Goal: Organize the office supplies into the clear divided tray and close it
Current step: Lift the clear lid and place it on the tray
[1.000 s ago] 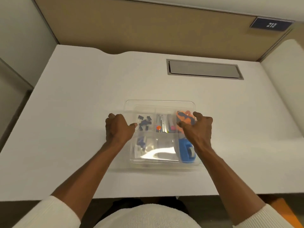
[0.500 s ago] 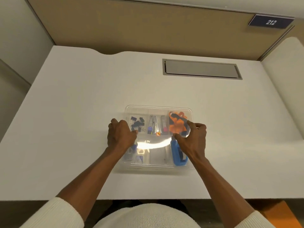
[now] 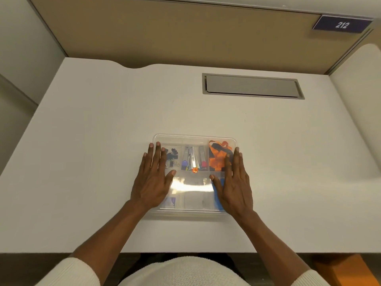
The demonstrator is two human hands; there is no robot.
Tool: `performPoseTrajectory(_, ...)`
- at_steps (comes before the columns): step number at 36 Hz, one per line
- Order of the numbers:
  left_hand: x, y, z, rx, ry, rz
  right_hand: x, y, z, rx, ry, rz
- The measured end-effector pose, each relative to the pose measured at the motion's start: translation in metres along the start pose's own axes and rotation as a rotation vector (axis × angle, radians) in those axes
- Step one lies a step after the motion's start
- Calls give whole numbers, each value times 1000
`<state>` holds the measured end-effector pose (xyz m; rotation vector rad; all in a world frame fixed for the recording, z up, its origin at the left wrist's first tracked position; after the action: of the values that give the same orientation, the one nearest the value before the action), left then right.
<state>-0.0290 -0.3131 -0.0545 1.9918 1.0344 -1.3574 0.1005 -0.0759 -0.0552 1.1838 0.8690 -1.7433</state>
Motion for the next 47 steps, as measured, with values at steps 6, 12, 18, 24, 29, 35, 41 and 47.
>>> performPoseTrajectory(6, 10, -2, 7, 30, 9, -6, 9, -2, -3, -58, 131, 42)
performPoseTrajectory(12, 9, -2, 5, 45, -4, 23, 12, -2, -3, -85, 142, 60)
performPoseTrajectory(18, 5, -2, 1, 56, -66, 29, 14, -1, -4, -104, 203, 51)
performPoseTrajectory(24, 5, -4, -1, 32, -88, 59, 17, -2, -5, -133, 230, 37)
performPoseTrajectory(29, 2, -7, 0, 31, -127, 86, 16, -2, -5, -126, 224, 27)
performPoseTrajectory(35, -6, -14, 3, 34, -135, 104, 17, -2, -7, -111, 217, 42)
performPoseTrajectory(41, -15, -30, 10, 96, -63, 161, 17, -2, -6, -106, 212, 54)
performPoseTrajectory(47, -16, -32, 9, 80, -53, 217, 16, -2, -5, -113, 202, 44)
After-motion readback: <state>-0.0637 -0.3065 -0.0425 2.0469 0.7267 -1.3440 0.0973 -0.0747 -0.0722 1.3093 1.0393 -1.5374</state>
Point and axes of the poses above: each hand's wrist, its own y-axis away from the middle knuckle, its own x-axis out of the palm, z = x × y, the point moved 2 cm from there along -y, towards the middle knuckle, and after that the axes turned 6 degrees about y, right-handed, at the moved point
